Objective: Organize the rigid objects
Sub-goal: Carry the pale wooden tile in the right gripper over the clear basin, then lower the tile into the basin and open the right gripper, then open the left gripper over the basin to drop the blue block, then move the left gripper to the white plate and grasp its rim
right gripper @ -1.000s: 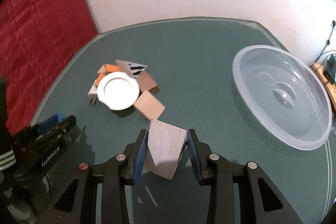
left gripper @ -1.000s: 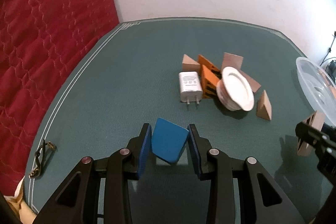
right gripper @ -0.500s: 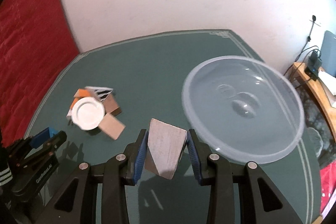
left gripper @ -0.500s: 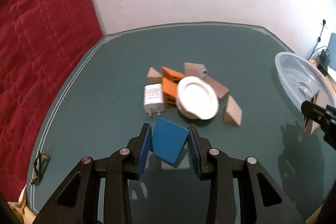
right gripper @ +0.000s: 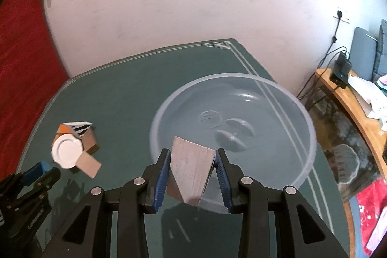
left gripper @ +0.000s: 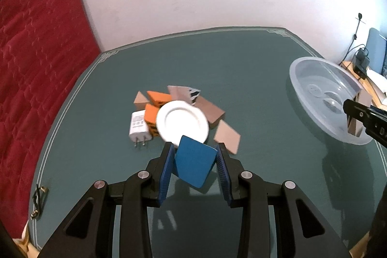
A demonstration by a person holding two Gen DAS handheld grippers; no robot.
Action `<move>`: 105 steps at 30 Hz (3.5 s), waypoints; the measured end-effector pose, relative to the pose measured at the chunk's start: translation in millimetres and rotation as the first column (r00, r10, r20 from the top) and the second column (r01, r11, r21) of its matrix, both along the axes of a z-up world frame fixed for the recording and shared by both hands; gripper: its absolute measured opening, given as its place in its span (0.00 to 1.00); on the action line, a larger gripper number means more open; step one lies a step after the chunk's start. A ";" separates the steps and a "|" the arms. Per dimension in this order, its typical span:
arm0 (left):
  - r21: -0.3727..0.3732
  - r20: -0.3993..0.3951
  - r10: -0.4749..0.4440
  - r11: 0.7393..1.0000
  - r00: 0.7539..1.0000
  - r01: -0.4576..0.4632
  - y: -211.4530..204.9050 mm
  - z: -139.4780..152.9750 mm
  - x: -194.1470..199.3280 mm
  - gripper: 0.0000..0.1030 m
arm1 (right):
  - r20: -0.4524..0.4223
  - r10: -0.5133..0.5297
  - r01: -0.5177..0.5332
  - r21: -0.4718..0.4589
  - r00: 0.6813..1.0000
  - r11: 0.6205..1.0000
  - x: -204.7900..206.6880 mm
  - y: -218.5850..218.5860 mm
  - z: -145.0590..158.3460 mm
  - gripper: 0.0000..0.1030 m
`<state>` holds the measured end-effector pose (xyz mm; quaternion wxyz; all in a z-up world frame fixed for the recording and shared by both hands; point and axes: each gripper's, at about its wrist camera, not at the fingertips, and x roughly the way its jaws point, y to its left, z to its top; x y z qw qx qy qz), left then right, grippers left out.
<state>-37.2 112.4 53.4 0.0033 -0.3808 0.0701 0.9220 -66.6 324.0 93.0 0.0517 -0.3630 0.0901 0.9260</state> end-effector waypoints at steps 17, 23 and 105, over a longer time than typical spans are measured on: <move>-0.036 -0.015 -0.083 0.996 0.996 0.082 48.9 9.3 -4.8 0.35 | 0.033 -0.126 0.127 -0.014 0.991 0.992 -12.8 51.3 -17.2 0.44; -0.047 -0.026 -0.127 0.991 0.992 0.125 71.6 14.7 -10.8 0.35 | 0.028 -0.166 0.167 -0.027 0.986 0.986 -12.0 62.7 -20.0 0.48; 0.051 -0.006 0.120 0.992 0.993 -0.119 -6.0 -0.8 -36.5 0.68 | -0.223 -0.077 0.049 -0.129 0.972 0.990 16.3 54.6 -5.2 0.94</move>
